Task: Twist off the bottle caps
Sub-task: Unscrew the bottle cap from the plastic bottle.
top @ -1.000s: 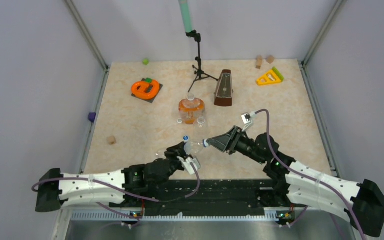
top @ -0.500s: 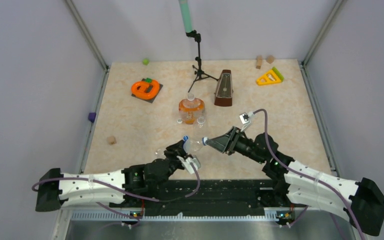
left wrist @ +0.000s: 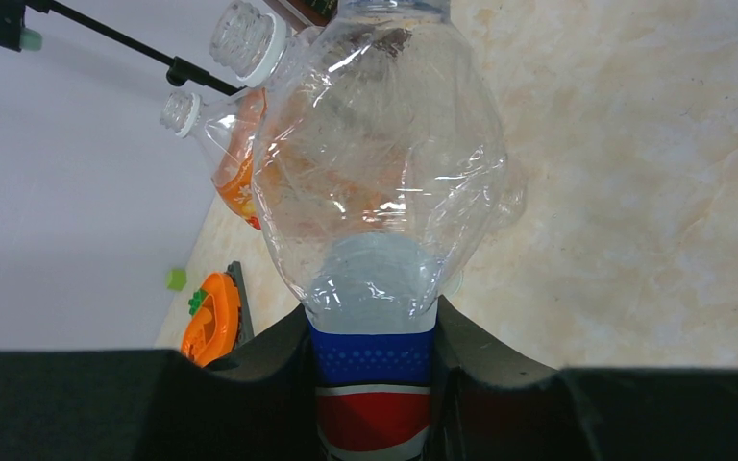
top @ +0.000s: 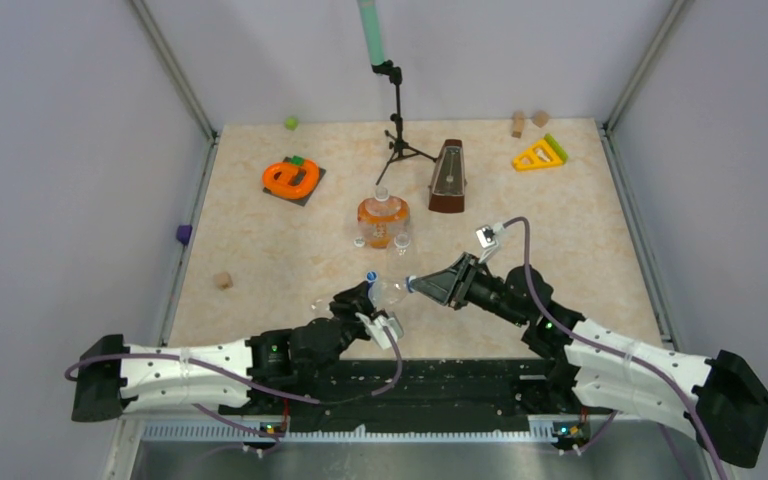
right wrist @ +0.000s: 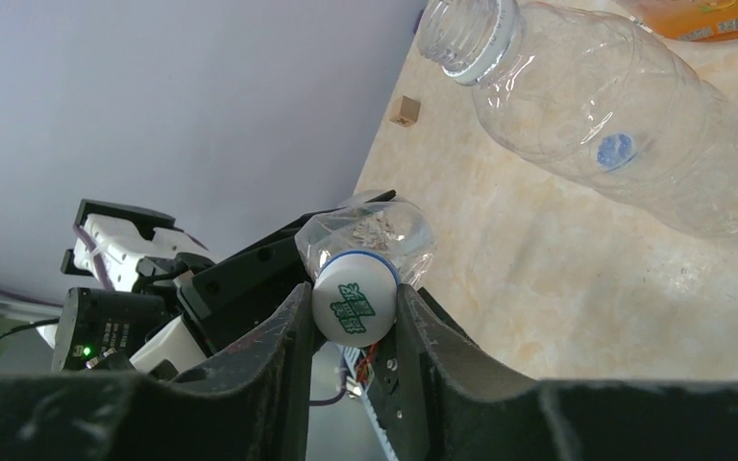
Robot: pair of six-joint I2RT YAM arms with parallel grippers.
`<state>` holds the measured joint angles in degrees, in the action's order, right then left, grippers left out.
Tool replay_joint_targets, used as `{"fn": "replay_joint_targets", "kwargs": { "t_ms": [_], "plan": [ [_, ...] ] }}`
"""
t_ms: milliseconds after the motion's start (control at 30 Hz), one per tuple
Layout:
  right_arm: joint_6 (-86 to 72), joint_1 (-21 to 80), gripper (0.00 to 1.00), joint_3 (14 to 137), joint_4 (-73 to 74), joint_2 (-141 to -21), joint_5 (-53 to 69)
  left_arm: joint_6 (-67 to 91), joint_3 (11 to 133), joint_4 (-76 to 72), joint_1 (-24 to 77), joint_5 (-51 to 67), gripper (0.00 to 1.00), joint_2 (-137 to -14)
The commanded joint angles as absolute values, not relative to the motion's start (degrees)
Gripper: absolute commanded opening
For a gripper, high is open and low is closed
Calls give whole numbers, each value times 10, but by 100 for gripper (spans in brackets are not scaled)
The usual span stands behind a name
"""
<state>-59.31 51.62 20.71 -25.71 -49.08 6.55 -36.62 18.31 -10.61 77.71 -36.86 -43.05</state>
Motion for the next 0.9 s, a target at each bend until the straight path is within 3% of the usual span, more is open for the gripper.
{"fn": "replay_joint_targets", "kwargs": {
  "t_ms": [0, 300, 467, 600, 867],
  "plan": [
    [-592, 517, 22, 221, -286, -488, 63, -361, 191, -141, 780, -365, 0, -431],
    [-456, 517, 0, 220, -278, -479, 102, -226, 234, -34, 775, -337, 0, -415],
    [-336, 516, 0, 234, -268, -463, 170, -175, 218, -16, 717, -122, 0, -344],
    [-209, 516, 0, 238, -264, -439, 234, -113, 231, 28, 570, 119, 0, -324],
    [14, 516, 0, 236, -241, -374, 316, -82, 279, 42, 509, 298, 0, -394]
  ]
}}
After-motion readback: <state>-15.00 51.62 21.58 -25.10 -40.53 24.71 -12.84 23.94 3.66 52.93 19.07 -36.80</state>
